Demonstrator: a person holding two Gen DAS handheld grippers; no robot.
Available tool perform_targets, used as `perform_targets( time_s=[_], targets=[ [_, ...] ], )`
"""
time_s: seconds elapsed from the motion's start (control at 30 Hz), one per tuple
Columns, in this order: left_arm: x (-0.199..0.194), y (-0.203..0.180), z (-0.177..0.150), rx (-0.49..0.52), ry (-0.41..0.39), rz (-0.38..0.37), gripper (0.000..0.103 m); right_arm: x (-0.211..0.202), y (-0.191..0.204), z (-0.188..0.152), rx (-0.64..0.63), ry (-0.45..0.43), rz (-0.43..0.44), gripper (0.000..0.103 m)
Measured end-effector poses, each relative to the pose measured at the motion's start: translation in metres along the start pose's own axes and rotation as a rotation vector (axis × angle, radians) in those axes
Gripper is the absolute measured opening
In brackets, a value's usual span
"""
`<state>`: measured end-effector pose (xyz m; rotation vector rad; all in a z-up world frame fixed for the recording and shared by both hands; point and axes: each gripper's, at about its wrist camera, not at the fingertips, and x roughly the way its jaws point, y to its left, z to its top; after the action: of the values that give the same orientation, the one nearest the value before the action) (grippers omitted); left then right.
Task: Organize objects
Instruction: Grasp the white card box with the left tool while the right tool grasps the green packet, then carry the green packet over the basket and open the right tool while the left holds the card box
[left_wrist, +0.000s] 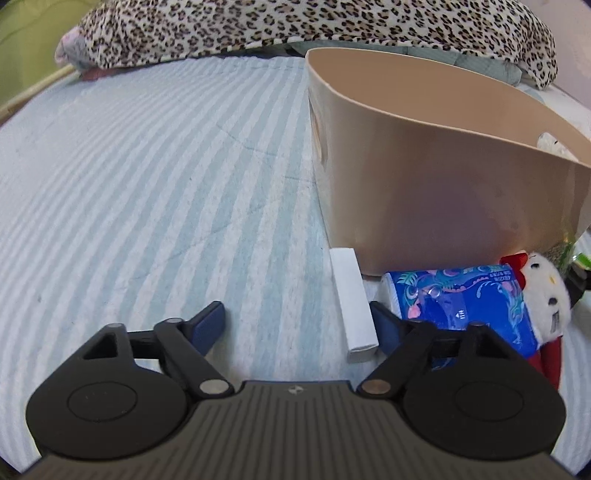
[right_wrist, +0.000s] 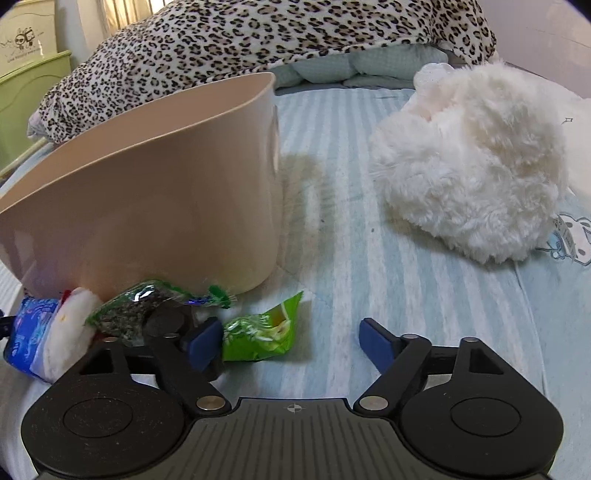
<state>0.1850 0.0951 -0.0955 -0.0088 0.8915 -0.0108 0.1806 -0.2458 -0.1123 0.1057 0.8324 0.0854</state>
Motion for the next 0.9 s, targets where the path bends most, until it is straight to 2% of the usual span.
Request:
perform_targets(
  time_s=[0.03,0.1,0.17,0.23,0.3,0.37,0.5,0.67,0.9],
  targets=[
    [0.000,-0.001,-0.001,0.005,0.009,0.006,0.072,-0.001,0.002,0.000,-0.006,-0.003,0.010,0.065],
    [0.002,-0.006,-0.004,0.048,0.021,0.024,0.065,-0.002,0.007,-0.002,-0.018,0.002,0.026,0.044],
    [0.000,-0.012,-0.006,0.075,0.009,0.022,0.058,0.000,0.011,-0.004,-0.042,0.018,0.028,0.034],
    [0.000,-0.016,-0.008,0.094,0.009,0.010,0.048,-0.001,0.016,-0.006,-0.064,0.012,0.019,0.032],
    [-0.001,-0.020,-0.008,0.109,0.012,0.000,0.030,-0.003,0.018,-0.007,-0.068,0.001,0.018,0.030],
    [-0.001,-0.024,-0.010,0.133,0.010,-0.009,0.017,-0.005,0.019,-0.007,-0.064,-0.003,0.026,0.028],
    [-0.004,-0.031,-0.016,0.169,-0.006,-0.007,0.017,-0.010,0.017,-0.010,-0.063,-0.007,0.032,0.024],
    [-0.012,-0.026,-0.021,0.151,-0.015,-0.023,0.017,-0.020,0.017,-0.012,-0.053,-0.031,0.025,0.023],
    [-0.034,-0.020,-0.020,0.136,-0.080,-0.024,0.017,-0.041,0.014,-0.013,-0.023,-0.087,0.025,0.023]
  ],
)
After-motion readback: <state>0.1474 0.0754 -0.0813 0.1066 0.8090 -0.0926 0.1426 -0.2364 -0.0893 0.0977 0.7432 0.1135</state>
